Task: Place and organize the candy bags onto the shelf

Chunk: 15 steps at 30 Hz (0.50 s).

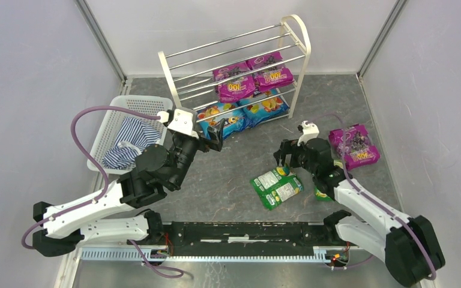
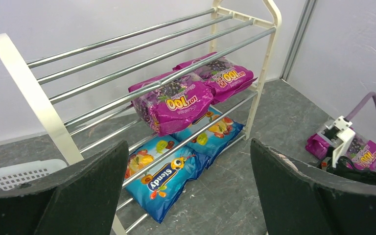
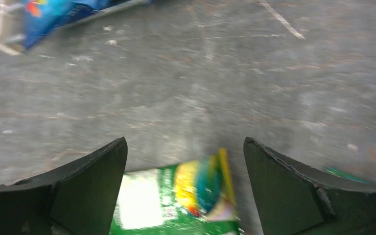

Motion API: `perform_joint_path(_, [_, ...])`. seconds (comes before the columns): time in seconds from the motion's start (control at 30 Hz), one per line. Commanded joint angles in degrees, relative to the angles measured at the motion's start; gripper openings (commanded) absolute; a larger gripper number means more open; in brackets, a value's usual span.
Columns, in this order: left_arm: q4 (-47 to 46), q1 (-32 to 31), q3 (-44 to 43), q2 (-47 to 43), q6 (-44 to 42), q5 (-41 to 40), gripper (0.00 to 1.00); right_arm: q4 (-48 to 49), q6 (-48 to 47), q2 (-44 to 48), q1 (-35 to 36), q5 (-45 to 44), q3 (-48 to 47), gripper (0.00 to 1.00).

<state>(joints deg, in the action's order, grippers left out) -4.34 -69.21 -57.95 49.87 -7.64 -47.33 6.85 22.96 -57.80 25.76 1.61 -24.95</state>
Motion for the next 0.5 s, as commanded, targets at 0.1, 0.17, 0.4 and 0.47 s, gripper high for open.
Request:
perform_joint_path(0.1, [-0.2, 0.1, -1.2, -0.1, 1.6, 1.1, 1.00, -11.0, -8.0, 6.3, -3.0, -15.1, -3.3, 0.98])
perform_joint_path(0.17, [-0.2, 0.1, -1.2, -0.1, 1.6, 1.0, 1.00, -12.2, -6.1, 5.3, -5.3, -15.4, -4.9, 0.98])
perform_joint_path(0.4, [-0.2, 0.0, -1.2, -0.5, 1.4, 0.5, 1.00, -10.1, 3.1, 2.3, -29.3, 4.0, -3.3, 0.98])
perform_joint_path(0.47, [-0.2, 0.1, -1.2, -0.6, 1.5, 0.6, 1.00, -5.3, 7.2, 2.3, -38.5, 13.1, 0.0, 0.98])
